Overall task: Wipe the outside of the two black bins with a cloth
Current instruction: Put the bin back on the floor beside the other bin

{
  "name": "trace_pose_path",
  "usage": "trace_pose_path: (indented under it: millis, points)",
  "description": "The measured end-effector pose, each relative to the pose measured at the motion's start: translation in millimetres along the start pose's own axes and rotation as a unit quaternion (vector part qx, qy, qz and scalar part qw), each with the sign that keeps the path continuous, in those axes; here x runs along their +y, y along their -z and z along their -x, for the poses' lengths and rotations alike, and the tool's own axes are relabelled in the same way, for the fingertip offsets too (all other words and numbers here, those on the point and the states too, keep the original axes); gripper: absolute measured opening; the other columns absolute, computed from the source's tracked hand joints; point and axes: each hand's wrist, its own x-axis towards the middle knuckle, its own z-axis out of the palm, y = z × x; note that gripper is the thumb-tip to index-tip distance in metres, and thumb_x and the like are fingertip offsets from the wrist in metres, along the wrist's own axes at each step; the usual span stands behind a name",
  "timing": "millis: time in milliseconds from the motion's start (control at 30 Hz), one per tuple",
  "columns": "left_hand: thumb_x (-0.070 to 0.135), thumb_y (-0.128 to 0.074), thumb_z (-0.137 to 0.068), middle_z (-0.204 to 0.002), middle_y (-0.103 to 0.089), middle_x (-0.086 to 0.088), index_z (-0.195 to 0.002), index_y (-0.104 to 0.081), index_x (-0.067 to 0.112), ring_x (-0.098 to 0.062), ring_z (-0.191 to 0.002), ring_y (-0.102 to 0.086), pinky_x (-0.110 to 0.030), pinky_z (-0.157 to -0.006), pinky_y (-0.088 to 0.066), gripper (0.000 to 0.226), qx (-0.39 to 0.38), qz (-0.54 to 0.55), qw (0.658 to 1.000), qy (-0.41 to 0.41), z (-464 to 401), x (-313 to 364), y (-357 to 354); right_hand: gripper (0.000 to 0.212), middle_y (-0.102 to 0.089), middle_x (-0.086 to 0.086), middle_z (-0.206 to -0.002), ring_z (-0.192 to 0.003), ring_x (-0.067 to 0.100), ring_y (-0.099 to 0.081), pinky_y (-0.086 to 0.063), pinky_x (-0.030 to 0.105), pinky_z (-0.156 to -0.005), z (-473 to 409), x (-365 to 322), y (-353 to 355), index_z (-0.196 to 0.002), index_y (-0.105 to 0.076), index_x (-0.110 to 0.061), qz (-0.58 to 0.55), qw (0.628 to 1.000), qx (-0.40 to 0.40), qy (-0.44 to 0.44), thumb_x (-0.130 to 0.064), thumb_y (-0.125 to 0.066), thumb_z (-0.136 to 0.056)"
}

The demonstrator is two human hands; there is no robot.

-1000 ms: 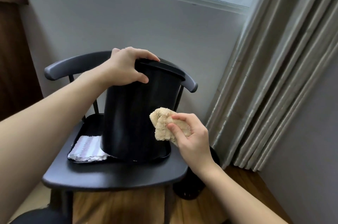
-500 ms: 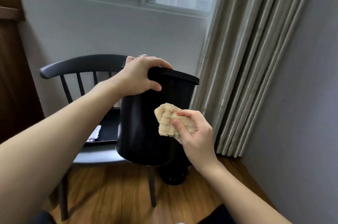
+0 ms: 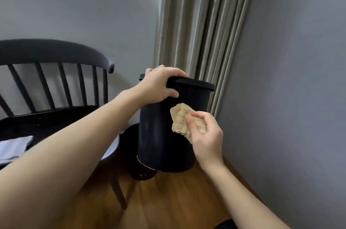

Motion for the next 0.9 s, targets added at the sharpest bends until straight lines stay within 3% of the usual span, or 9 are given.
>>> trace_pose_path:
  millis: [167,433,533,600,700,767,900]
  points:
    - [0.015,-0.079,-0.086,-0.117,-0.062,0.016,-0.132,-0.062,0.038,-0.016,-0.122,-0.045,-0.031,-0.102,-0.018,0.054,-0.052,0.026,0.998,0.025,-48.1,-27.1,-84.3,0.006,-0.066,-0.012,-0.1,-0.095,0.002,-0.062,-0.05,0.018,-0.078,-27.3,59.1,10.0,-0.097,-0.068,-0.029,0.049,0.996,0.046,-0.063,-0.025,-0.069,-0.092]
    - [0.011,-0.074,-0.089,-0.122,-0.068,0.011,-0.132,-0.064,0.03,-0.015,-0.12,-0.047,-0.031,-0.1,-0.018,0.048,-0.116,0.056,0.991,0.037,-82.9,-72.8,-228.3,0.013,-0.064,-0.015,-0.094,-0.089,-0.007,-0.056,-0.041,0.009,-0.063,-69.1,142.9,32.0,-0.084,-0.059,-0.038,0.115,0.978,0.082,-0.156,-0.029,-0.066,-0.092]
    - [0.012,-0.073,-0.089,-0.123,-0.068,0.009,-0.13,-0.065,0.03,-0.016,-0.122,-0.048,-0.032,-0.1,-0.019,0.045,-0.128,0.054,0.989,0.054,-89.8,-85.7,-275.8,0.011,-0.062,-0.013,-0.096,-0.089,0.0,-0.057,-0.043,0.019,-0.068,-82.8,175.2,37.0,-0.086,-0.06,-0.035,0.136,0.971,0.089,-0.173,-0.028,-0.064,-0.093]
    - [0.012,-0.073,-0.09,-0.121,-0.068,0.008,-0.128,-0.066,0.029,-0.017,-0.12,-0.049,-0.033,-0.097,-0.02,0.043,-0.137,0.055,0.987,0.067,-91.3,-94.4,-303.0,0.005,-0.061,-0.01,-0.099,-0.091,0.003,-0.056,-0.045,0.023,-0.072,-85.5,199.6,40.6,-0.091,-0.061,-0.03,0.159,0.968,0.066,-0.185,-0.027,-0.063,-0.094]
    - [0.011,-0.073,-0.09,-0.112,-0.065,0.011,-0.125,-0.068,0.028,-0.016,-0.112,-0.048,-0.034,-0.095,-0.022,0.039,-0.145,0.055,0.985,0.079,-89.6,-105.5,-337.3,0.004,-0.057,-0.011,-0.1,-0.09,-0.005,-0.052,-0.038,0.006,-0.068,-85.5,236.6,55.8,-0.098,-0.061,-0.027,0.222,0.958,0.013,-0.18,-0.026,-0.063,-0.095]
    - [0.009,-0.072,-0.09,-0.104,-0.061,0.014,-0.122,-0.069,0.027,-0.014,-0.104,-0.046,-0.035,-0.096,-0.025,0.037,-0.148,0.051,0.984,0.08,-88.3,-110.3,-356.9,0.008,-0.057,-0.01,-0.102,-0.088,-0.001,-0.052,-0.036,0.005,-0.065,-87.0,259.9,72.1,-0.103,-0.062,-0.026,0.257,0.947,-0.025,-0.192,-0.028,-0.063,-0.095]
    - [0.01,-0.069,-0.092,-0.1,-0.054,0.016,-0.122,-0.068,0.028,-0.011,-0.101,-0.042,-0.032,-0.094,-0.022,0.034,-0.156,0.028,0.985,0.073,-80.0,-118.8,-393.8,0.027,-0.057,-0.002,-0.118,-0.106,0.014,-0.053,-0.039,0.02,-0.08,-87.8,295.4,96.0,-0.125,-0.061,-0.025,0.299,0.919,-0.084,-0.243,-0.028,-0.058,-0.099]
